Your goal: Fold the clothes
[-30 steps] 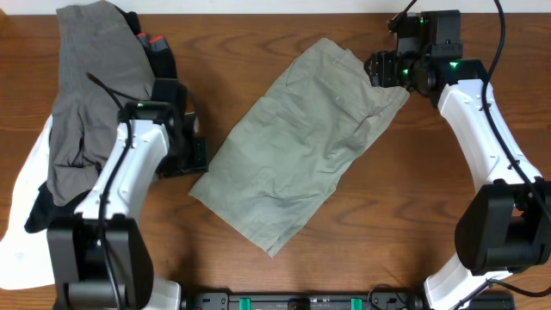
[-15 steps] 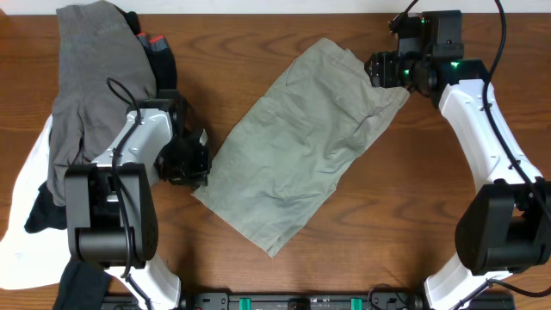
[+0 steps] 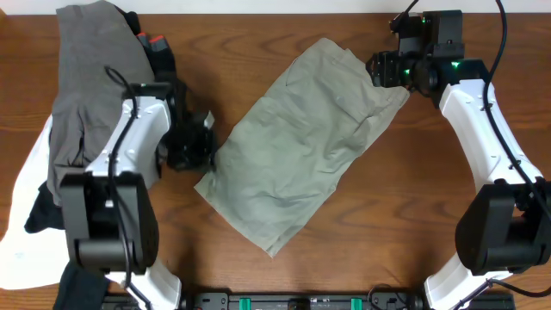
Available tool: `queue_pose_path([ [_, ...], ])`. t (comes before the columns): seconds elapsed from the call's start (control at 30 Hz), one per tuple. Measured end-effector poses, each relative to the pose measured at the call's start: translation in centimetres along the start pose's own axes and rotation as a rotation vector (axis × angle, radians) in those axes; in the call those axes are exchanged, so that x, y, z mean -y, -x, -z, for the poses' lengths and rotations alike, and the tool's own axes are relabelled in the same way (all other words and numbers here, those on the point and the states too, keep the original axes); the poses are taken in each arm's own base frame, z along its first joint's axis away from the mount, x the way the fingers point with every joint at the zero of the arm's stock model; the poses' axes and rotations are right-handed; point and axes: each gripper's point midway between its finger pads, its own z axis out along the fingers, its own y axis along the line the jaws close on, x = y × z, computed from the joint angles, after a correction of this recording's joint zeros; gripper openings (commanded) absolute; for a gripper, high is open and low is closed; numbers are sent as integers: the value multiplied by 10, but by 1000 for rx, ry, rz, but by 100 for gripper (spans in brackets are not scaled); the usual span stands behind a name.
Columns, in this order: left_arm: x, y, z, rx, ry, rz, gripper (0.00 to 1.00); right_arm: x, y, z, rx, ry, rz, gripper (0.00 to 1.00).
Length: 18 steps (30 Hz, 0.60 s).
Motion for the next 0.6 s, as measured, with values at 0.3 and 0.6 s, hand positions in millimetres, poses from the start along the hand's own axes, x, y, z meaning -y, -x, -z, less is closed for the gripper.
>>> queue_pose_path([
  [0.3,113,-10,41,195,-57,-371,6,43,-2,12,5,-17,-145,63],
  [0.6,212,-36,-1,210,-117,-721,6,69,-5,27,12,-6,-219,64],
])
